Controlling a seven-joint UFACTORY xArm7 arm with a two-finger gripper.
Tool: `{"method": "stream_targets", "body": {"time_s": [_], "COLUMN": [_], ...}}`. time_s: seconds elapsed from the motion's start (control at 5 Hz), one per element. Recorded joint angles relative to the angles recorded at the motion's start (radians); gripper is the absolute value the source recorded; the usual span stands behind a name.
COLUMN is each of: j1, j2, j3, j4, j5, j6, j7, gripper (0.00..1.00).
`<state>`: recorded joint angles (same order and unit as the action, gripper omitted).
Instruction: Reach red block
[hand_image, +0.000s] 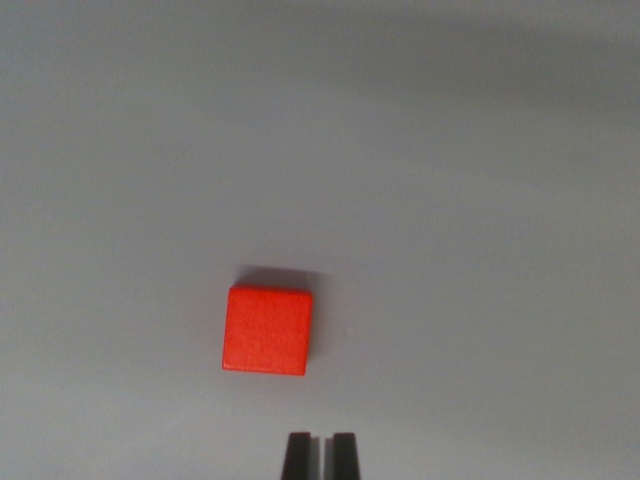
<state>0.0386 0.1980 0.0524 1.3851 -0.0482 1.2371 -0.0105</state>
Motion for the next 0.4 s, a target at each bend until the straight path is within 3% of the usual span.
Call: {"method": "stream_targets", "body": {"time_s": [0.2, 0.4], "j1": [0.002, 0.002], "j2": [0.023, 0.023], "j3": [0.001, 0.001], "j4": [-0.024, -0.024], "j5": [-0.001, -0.001], "j6": [-0.047, -0.047], "j7": [0.001, 0.001], "gripper": [0.0, 0.0]}}
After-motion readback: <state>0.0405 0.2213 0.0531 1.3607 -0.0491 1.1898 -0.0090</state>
